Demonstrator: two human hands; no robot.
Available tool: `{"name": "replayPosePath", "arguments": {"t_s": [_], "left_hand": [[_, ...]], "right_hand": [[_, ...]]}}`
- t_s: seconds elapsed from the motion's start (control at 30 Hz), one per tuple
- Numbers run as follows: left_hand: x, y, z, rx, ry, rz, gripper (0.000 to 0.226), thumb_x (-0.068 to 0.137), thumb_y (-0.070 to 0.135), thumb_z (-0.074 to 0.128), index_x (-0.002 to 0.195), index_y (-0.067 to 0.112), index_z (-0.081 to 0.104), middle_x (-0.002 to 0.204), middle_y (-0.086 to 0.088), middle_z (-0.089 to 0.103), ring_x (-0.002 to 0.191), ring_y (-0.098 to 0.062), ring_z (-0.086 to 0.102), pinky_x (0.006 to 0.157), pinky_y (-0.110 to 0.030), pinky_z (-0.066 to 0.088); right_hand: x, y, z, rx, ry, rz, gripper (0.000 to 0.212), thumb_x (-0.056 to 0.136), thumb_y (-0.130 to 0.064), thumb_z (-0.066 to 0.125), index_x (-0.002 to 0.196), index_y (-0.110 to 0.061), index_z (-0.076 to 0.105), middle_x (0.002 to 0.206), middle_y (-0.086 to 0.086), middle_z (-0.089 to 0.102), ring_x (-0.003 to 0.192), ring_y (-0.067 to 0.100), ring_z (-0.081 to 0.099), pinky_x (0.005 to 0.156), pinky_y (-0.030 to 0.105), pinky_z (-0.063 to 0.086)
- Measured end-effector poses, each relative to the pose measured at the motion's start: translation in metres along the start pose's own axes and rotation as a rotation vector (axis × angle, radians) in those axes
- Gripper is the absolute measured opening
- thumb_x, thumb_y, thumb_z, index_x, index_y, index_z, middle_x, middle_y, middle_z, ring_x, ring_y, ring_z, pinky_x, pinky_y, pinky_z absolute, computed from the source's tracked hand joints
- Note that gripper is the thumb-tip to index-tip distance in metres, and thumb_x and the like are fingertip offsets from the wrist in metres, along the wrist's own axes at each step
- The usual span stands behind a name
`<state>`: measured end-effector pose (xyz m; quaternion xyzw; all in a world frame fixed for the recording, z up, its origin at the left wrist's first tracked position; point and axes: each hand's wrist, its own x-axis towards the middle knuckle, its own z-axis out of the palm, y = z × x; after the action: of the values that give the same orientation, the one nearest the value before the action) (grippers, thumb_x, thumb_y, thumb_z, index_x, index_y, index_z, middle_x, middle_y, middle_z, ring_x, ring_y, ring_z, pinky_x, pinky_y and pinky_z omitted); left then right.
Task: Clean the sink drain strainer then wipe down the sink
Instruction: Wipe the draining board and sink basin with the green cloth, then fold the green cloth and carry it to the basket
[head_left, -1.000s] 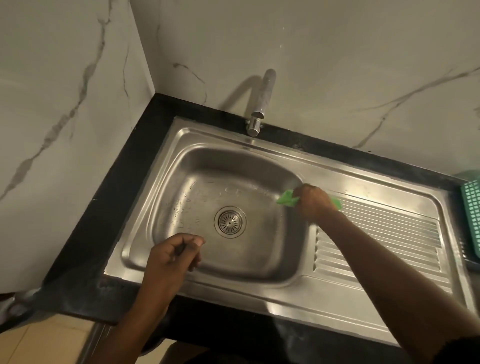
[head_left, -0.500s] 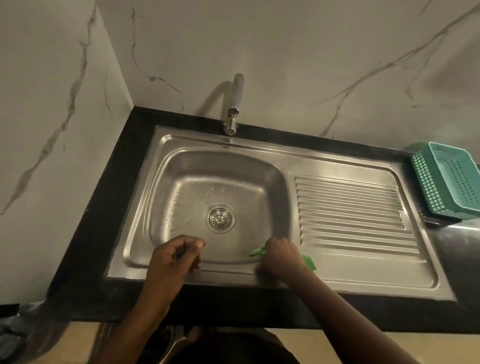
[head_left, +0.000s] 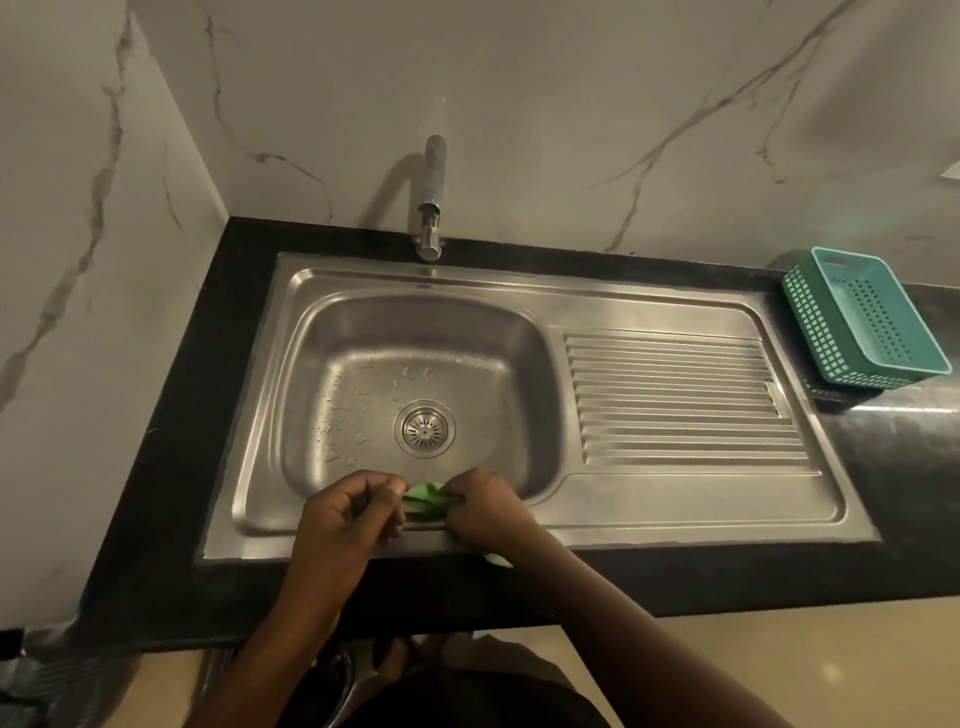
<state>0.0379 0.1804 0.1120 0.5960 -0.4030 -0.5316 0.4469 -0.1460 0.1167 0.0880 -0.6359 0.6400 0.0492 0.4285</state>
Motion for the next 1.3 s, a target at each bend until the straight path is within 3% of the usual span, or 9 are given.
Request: {"name": "replayPosePath", "arguments": {"t_s": [0.07,0.23,0.43,0.53,0.67,0.77,1.07,1.2,1.3], "left_hand": [[-0.001,0.001,0.002,-0.003,-0.014,0.003,0.019,0.1,0.014,0.068,0.089,0.023,0.081,0.071,-0.008,0.071,0.064,-0.011,0.066,0.064,-0.022,0.058],[-0.002,0.004,0.011,-0.009,-0.023,0.014,0.019,0.1,0.013,0.068,0.088,0.02,0.081,0.07,-0.008,0.07,0.063,-0.012,0.065,0.064,-0.022,0.058],[0.0,0.004,0.033,0.018,-0.073,0.028,0.018,0.1,0.017,0.068,0.089,0.024,0.08,0.072,-0.007,0.072,0.065,-0.012,0.066,0.065,-0.025,0.06],[0.0,0.007,0.05,0.027,-0.09,0.04,0.014,0.1,0.022,0.07,0.091,0.025,0.08,0.073,-0.008,0.073,0.066,-0.014,0.068,0.066,-0.026,0.061],[-0.006,0.015,0.081,0.006,-0.115,0.026,0.027,0.083,0.052,0.073,0.096,0.029,0.081,0.077,-0.007,0.075,0.068,-0.015,0.072,0.066,-0.026,0.062],[-0.018,0.02,0.116,0.032,-0.135,0.044,0.031,0.08,0.056,0.072,0.096,0.031,0.081,0.078,-0.007,0.076,0.069,-0.013,0.071,0.064,-0.026,0.06],[-0.056,0.047,0.235,0.028,-0.268,0.074,0.026,0.089,0.037,0.079,0.115,0.044,0.078,0.112,0.002,0.079,0.101,-0.017,0.077,0.076,-0.03,0.064],[-0.068,0.059,0.273,0.098,-0.233,0.063,0.068,0.075,0.059,0.079,0.138,0.038,0.063,0.125,0.009,0.072,0.114,-0.013,0.072,0.094,-0.041,0.063],[-0.075,0.062,0.292,0.159,-0.172,0.087,0.058,0.077,0.06,0.079,0.129,0.034,0.067,0.116,0.01,0.076,0.109,-0.011,0.073,0.092,-0.047,0.063]], "right_hand": [[-0.004,0.006,-0.002,0.241,-0.035,-0.032,0.033,0.092,-0.007,0.062,0.122,-0.011,0.076,0.115,0.011,0.076,0.107,0.023,0.069,0.095,0.031,0.052],[-0.025,0.029,-0.018,1.283,-0.077,0.046,0.02,0.096,0.001,0.06,0.111,-0.002,0.073,0.093,0.012,0.074,0.08,0.02,0.07,0.071,0.028,0.059],[-0.063,0.084,-0.062,1.731,0.043,-0.029,0.051,0.095,-0.017,0.06,0.144,-0.007,0.052,0.128,0.022,0.058,0.104,0.032,0.063,0.101,0.049,0.047],[-0.082,0.119,-0.074,1.855,0.063,-0.021,0.052,0.101,-0.019,0.053,0.151,-0.005,0.047,0.137,0.022,0.054,0.113,0.034,0.061,0.115,0.054,0.037],[-0.111,0.152,-0.086,1.856,0.062,0.054,0.052,0.102,-0.03,0.059,0.145,-0.001,0.056,0.129,0.022,0.065,0.108,0.034,0.07,0.093,0.047,0.059],[-0.129,0.168,-0.093,1.829,0.091,0.066,0.052,0.095,-0.026,0.068,0.141,-0.002,0.061,0.125,0.022,0.069,0.102,0.034,0.073,0.082,0.045,0.061],[-0.161,0.186,-0.137,1.651,-0.007,-0.205,0.051,0.1,-0.027,0.058,0.142,0.003,0.055,0.139,0.032,0.06,0.118,0.038,0.063,0.099,0.047,0.056],[-0.182,0.198,-0.158,1.358,0.047,-0.317,0.038,0.104,-0.01,0.047,0.138,-0.002,0.061,0.136,0.025,0.065,0.122,0.039,0.063,0.104,0.05,0.051],[-0.191,0.211,-0.165,1.246,0.147,-0.314,0.035,0.1,0.001,0.057,0.132,-0.005,0.068,0.132,0.015,0.07,0.125,0.039,0.064,0.109,0.054,0.05]]}}
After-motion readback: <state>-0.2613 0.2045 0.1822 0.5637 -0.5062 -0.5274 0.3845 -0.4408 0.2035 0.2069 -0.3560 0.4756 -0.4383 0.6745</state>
